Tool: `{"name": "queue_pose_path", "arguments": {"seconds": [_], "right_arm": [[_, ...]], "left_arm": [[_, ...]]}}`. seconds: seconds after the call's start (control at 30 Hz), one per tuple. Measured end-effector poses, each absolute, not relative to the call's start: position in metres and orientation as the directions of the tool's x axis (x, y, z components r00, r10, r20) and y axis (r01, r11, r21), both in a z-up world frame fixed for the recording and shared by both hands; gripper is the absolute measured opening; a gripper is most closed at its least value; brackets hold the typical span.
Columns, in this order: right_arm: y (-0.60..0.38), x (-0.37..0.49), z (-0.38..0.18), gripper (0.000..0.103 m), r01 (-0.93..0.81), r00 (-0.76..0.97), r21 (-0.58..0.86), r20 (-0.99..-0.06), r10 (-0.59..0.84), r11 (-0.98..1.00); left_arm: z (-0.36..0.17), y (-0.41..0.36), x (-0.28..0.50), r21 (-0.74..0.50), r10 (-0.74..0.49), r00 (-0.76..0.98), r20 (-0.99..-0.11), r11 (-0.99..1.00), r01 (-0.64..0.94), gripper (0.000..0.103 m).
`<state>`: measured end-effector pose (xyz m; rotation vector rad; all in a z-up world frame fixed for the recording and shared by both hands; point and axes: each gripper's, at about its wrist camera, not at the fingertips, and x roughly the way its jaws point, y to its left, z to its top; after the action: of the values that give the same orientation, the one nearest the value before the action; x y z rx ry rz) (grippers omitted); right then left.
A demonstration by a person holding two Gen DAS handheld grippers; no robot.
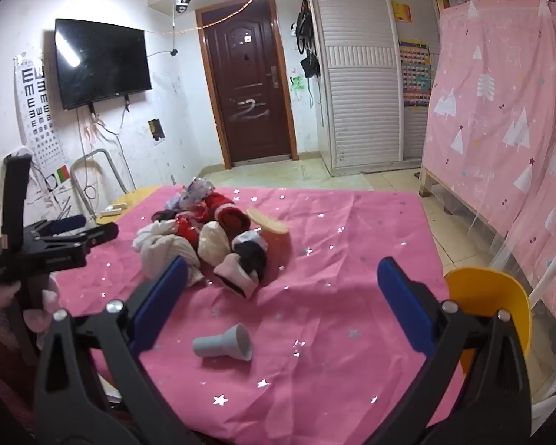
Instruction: Collect trash
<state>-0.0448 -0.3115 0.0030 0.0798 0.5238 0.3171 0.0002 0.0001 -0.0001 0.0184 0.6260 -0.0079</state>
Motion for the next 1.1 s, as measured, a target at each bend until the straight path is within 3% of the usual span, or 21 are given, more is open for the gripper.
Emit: {"name": "queue_pose_path", "arguments": {"seconds": [1.1], "right_arm": [[-0.3189,-0.0437,0.0015,0.098,-0.271,0.824,0.168,-0.469,0.319,0.948]], "left_arm": [[-0.0057,0.003,0.0033,-0.015,-0.026,0.793,-0.609,1.0,0.021,0.094]]}}
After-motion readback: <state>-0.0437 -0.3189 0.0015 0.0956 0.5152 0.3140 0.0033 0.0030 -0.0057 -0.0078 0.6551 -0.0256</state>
